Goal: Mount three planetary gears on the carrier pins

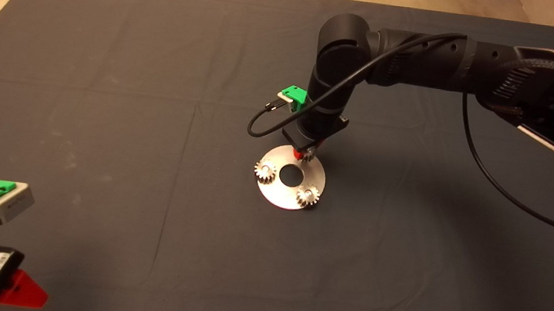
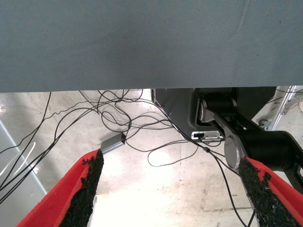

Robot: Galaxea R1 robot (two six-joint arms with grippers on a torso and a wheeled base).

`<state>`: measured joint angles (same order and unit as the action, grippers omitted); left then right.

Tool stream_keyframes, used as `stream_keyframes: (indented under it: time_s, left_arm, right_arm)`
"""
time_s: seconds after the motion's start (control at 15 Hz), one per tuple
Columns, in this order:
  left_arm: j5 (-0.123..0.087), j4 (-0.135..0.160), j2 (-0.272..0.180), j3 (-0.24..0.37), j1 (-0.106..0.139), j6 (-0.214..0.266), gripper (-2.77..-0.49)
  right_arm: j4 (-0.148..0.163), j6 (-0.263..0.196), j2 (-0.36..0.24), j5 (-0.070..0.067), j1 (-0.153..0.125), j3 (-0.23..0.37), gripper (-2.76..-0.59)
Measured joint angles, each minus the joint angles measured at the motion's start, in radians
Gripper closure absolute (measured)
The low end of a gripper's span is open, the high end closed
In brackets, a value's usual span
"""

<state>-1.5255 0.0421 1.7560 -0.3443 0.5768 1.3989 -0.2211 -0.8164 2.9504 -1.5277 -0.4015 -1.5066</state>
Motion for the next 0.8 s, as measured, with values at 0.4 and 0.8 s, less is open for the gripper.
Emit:
stream_keyframes:
  time_s: [0.4, 0.8]
  left_arm:
    - [0.000, 0.000, 0.000, 0.000, 0.000, 0.000, -2.04]
    - [0.000, 0.000, 0.000, 0.000, 0.000, 0.000, -2.04]
  right_arm:
    - [-0.025, 0.001, 0.000, 0.003, 0.000, -0.035, -1.07]
    - [-0.030, 0.003, 0.007, 0.002, 0.000, -0.042, -1.07]
